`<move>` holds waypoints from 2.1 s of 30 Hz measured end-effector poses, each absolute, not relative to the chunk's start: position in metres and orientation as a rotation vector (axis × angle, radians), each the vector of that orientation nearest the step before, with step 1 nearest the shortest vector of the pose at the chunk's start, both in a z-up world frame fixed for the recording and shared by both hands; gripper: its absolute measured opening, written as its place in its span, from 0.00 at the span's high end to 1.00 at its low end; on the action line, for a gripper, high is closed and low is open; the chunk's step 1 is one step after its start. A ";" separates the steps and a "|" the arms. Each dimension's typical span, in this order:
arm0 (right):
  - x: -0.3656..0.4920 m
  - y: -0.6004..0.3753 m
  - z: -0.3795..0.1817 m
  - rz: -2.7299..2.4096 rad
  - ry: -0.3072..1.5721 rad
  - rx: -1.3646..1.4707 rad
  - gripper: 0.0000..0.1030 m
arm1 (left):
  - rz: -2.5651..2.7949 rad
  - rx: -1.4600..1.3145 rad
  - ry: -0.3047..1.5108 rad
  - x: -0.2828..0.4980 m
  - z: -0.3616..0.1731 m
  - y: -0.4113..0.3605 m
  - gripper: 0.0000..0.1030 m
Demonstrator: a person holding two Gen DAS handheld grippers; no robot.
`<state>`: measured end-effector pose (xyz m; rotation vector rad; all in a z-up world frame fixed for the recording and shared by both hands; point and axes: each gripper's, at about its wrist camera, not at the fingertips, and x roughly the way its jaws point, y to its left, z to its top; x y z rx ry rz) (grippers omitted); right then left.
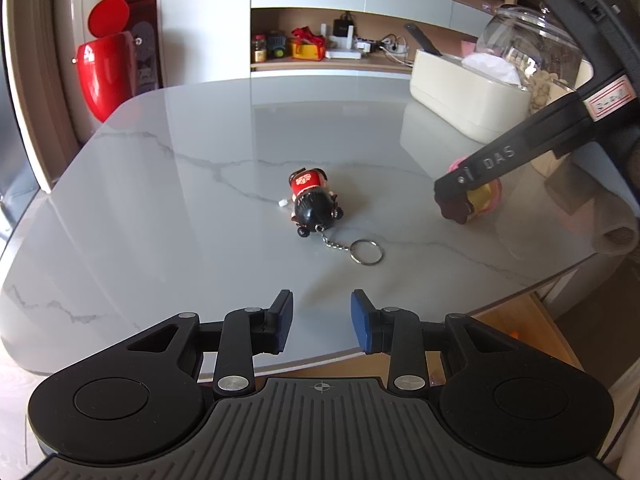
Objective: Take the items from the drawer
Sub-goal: 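Place the yellow-pink cup toy on the countertop with the right gripper, then grasp the red-white lollipop toy in the drawer with the left gripper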
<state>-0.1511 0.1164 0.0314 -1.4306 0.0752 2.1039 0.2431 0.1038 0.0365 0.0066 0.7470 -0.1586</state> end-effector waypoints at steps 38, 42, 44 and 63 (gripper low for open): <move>-0.026 0.071 -0.030 2.093 0.288 -1.662 0.25 | -0.507 0.374 1.300 0.261 -0.086 0.042 0.74; -0.021 0.071 -0.042 2.066 0.258 -1.704 0.25 | -0.497 0.419 1.322 0.263 -0.091 0.042 0.74; -0.018 0.072 -0.045 2.066 0.268 -1.717 0.24 | -0.518 0.435 1.351 0.264 -0.097 0.040 0.74; 0.017 0.098 -0.067 1.795 0.492 -1.877 0.07 | -0.573 0.613 1.362 0.265 -0.110 0.023 0.73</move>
